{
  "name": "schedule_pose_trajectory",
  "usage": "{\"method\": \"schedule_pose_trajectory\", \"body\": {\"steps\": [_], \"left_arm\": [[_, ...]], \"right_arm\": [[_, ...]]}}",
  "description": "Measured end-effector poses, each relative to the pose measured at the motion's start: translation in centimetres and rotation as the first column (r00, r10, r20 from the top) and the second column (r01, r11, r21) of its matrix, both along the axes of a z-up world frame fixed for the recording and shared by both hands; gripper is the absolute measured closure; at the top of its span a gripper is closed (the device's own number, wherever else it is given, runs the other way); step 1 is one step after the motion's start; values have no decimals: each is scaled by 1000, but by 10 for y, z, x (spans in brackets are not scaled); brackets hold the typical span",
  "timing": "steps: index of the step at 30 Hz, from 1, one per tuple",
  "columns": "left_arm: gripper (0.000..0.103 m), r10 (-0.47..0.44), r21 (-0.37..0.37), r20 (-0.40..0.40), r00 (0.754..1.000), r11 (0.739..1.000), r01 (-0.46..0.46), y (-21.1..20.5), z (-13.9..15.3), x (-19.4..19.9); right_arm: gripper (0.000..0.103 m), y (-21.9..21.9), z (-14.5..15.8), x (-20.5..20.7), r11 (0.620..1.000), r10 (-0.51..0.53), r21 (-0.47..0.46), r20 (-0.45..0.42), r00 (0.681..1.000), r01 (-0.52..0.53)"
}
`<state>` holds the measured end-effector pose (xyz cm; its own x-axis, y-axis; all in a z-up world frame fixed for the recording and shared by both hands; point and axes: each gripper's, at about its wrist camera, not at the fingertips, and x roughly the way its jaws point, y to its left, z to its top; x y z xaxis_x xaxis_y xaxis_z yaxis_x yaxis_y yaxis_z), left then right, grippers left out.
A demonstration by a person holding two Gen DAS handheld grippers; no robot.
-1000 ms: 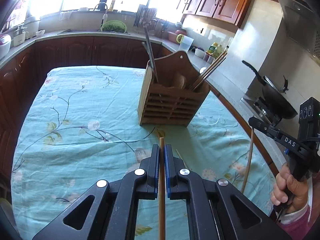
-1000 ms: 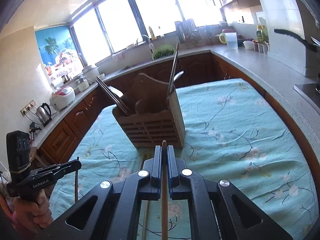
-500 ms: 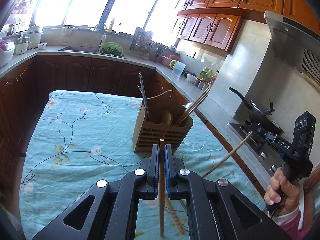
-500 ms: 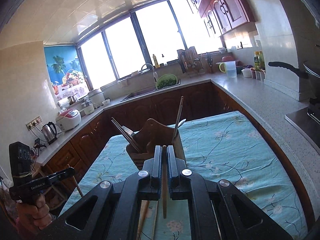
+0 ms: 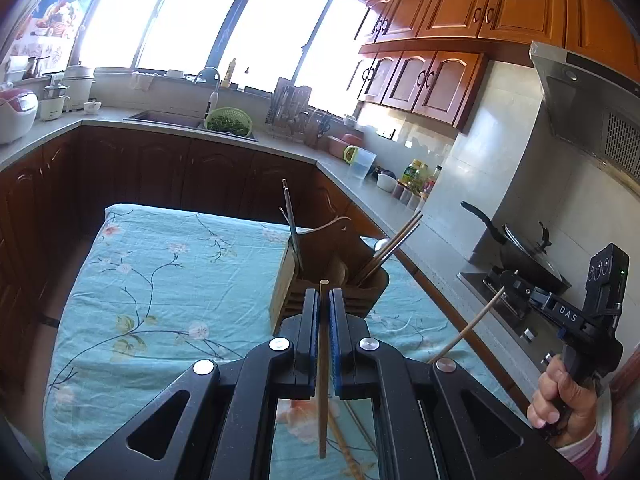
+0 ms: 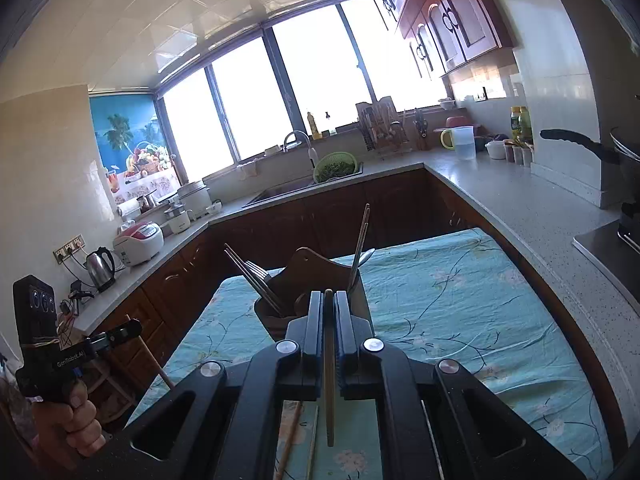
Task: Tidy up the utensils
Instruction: 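Carry both chopsticks up and lower them into the wooden holder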
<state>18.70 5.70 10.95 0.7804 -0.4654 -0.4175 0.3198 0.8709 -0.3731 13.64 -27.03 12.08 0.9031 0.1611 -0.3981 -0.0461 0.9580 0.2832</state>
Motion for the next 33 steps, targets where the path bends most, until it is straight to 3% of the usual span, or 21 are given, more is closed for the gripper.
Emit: {"method": "schedule_pose_trajectory", "body": {"steps": [11, 23, 28, 33], "left_arm": [[100, 28, 4, 93, 995, 1000, -28, -7, 15, 17], [100, 85, -8, 247, 965, 996, -86, -28, 48, 69], [100, 127, -44, 248, 960, 992, -120, -35, 40, 105], [100, 174, -63, 241, 955, 985, -163, -46, 17, 132]], "right_arm": [[98, 0, 13, 12, 1000, 2, -1, 37, 999, -2], [98, -9, 68, 58, 999, -32, 2, 171, 985, 32], [98, -11, 78, 84, 999, -54, 1, 199, 978, 54], [98, -14, 65, 103, 997, -70, -4, 190, 979, 72]]}}
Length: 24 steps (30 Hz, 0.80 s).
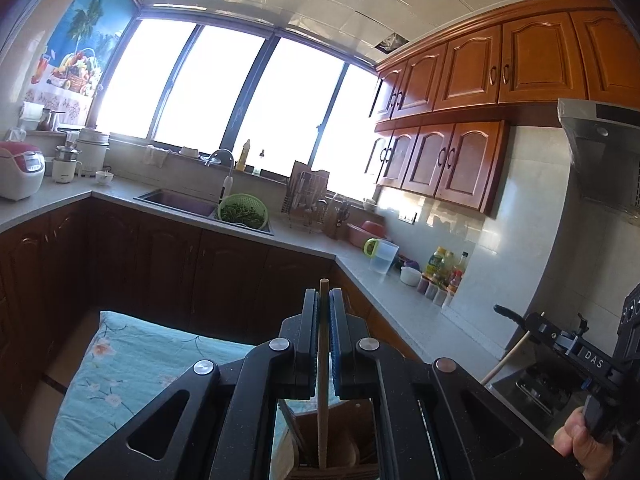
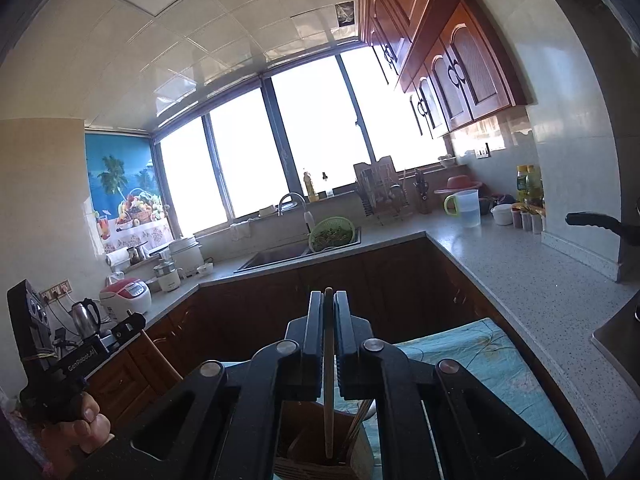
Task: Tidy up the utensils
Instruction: 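Carry both chopsticks up and lower them into the wooden holder, then open both tools to release the chopsticks and pull back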
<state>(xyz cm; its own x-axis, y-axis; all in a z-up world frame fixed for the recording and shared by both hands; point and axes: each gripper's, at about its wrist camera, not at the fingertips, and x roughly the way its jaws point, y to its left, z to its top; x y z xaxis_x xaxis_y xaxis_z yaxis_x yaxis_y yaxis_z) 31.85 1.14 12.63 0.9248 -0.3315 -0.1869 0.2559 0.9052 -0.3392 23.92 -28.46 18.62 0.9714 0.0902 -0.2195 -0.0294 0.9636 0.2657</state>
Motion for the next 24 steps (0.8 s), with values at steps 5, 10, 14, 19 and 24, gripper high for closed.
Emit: {"method": "schedule_pose_trajectory", "body": {"steps": [5, 10, 14, 19, 24], "left_arm": [[100, 23, 0, -30, 999, 1000, -24, -13, -30, 16], [100, 22, 24, -66, 998, 999, -21, -26, -54, 23], [100, 13, 28, -107, 994, 1000, -10, -30, -65, 28], [99, 2, 40, -135, 991, 999, 3, -30, -67, 37], [99, -2, 45, -147, 989, 999, 9, -27, -59, 42]], "right_arm": [[98, -2, -27, 12, 1000, -10, 9, -27, 1000, 10], [98, -4, -57, 21, 999, -10, 36, -82, 997, 13], [98, -5, -76, 28, 998, -6, 55, -130, 991, 13], [98, -3, -95, 37, 998, 6, 68, -190, 982, 7], [98, -2, -96, 39, 998, 3, 64, -201, 980, 10]]}}
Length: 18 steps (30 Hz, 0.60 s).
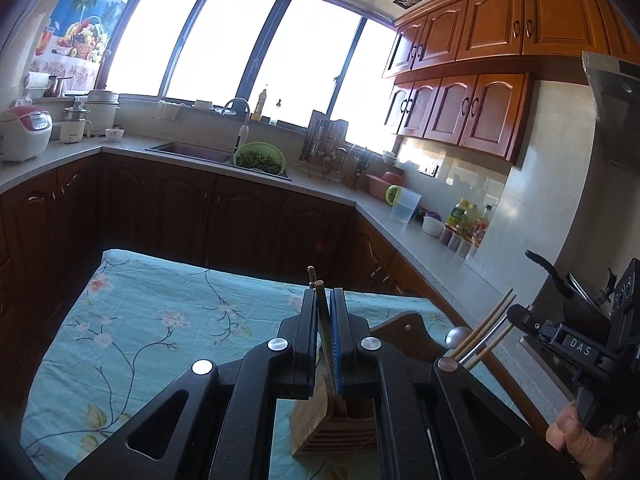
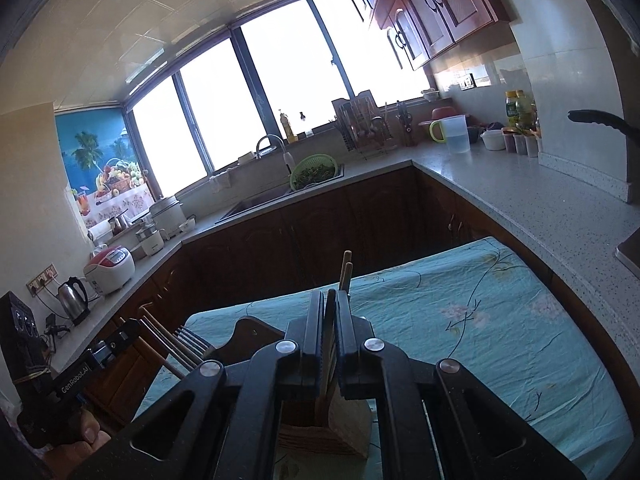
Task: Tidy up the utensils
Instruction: 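Open both tools to release the chopsticks and pull back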
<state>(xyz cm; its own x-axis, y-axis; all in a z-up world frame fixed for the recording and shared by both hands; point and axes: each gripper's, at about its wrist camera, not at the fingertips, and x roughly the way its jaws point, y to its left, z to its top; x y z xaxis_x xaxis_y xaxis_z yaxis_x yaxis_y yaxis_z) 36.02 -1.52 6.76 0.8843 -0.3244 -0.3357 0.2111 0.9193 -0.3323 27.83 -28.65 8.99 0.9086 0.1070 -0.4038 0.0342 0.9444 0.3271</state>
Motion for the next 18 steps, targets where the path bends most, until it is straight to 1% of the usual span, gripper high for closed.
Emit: {"method": "schedule_pose_trajectory", "body": {"steps": [10, 13, 18], "left_arm": [[98, 0, 7, -2, 1000, 1000, 0, 7, 2, 1], [98, 1, 7, -6, 1000, 1000, -1, 7, -4, -3], [98, 0, 16, -9, 1000, 1000, 0, 5, -4, -4]], "right_arm": [[98, 0, 0, 1, 1000, -4, -3, -3, 1000, 4], [97, -1, -2, 3, 1000, -11, -1, -13, 1000, 11], [97, -4, -3, 4, 1000, -13, 8, -19, 1000, 13]]}}
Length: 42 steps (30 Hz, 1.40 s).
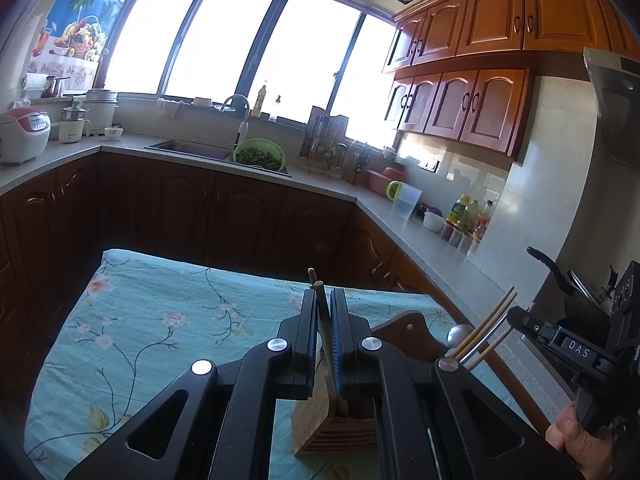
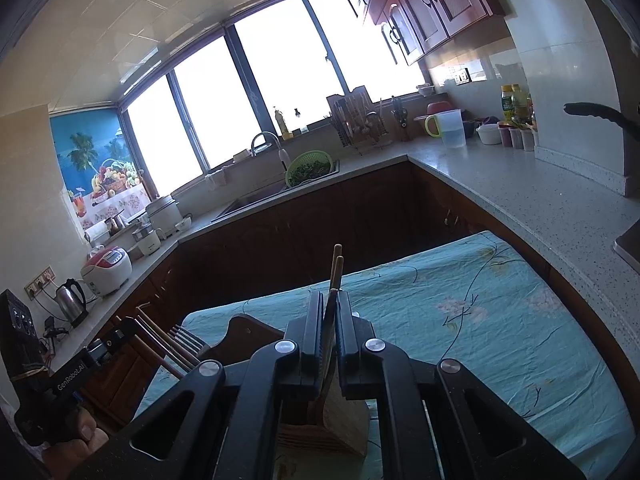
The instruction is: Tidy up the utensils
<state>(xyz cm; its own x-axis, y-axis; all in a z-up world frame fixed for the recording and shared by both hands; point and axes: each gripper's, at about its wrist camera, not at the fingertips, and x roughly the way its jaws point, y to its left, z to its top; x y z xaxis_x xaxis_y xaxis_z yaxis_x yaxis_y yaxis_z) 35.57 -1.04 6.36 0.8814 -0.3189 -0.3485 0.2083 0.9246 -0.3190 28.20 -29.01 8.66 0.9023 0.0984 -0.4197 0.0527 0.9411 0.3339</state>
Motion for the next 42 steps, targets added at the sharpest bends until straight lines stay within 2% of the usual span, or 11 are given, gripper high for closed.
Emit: {"method": "schedule_pose_trajectory", "body": {"steps": [4, 8, 12, 13, 15, 17, 18, 19, 22, 33, 42], "left_arm": [[98, -1, 2, -4, 1000, 1000, 1, -2, 2, -2], [82, 10, 8, -5, 1000, 1000, -10, -3, 6, -6], [77, 20, 9, -4, 1000, 1000, -20, -1, 7, -12], [70, 23, 9, -4, 1000, 1000, -23, -1, 7, -13], [60, 32, 11, -1, 999, 999, -32, 1, 7, -19], [40, 50, 24, -3, 999, 998, -50, 3, 4, -28], [34, 67, 34, -5, 998, 997, -66, 5, 2, -33], [28, 75, 42, -3, 997, 996, -74, 6, -2, -40], [25, 83, 67, -26, 996, 994, -81, 8, -14, -57], [23, 102, 72, -120, 987, 993, -94, 24, -39, -137], [23, 115, 38, -155, 981, 993, -110, 42, -44, -199]], "right_arm": [[93, -2, -1, 0, 1000, 1, 7, -3, 1000, -1], [89, -4, 1, -2, 1000, -1, 26, 4, 1000, 1], [63, -8, 7, -11, 999, -6, 45, 32, 999, 4], [59, -9, 10, -14, 999, -7, 49, 41, 999, 5], [32, -11, 13, -20, 998, -1, 70, 65, 998, -4], [12, -14, 14, -29, 995, 1, 94, 90, 996, -9], [8, -14, 13, -34, 995, -6, 97, 100, 995, -4], [8, -15, 11, -38, 995, -13, 97, 103, 995, 3], [8, -16, -3, -49, 993, -14, 114, 79, 997, 5], [7, 8, -66, -116, 995, 12, 103, -39, 999, -8], [7, 35, -85, -165, 998, 50, 41, -81, 995, -46]]}}
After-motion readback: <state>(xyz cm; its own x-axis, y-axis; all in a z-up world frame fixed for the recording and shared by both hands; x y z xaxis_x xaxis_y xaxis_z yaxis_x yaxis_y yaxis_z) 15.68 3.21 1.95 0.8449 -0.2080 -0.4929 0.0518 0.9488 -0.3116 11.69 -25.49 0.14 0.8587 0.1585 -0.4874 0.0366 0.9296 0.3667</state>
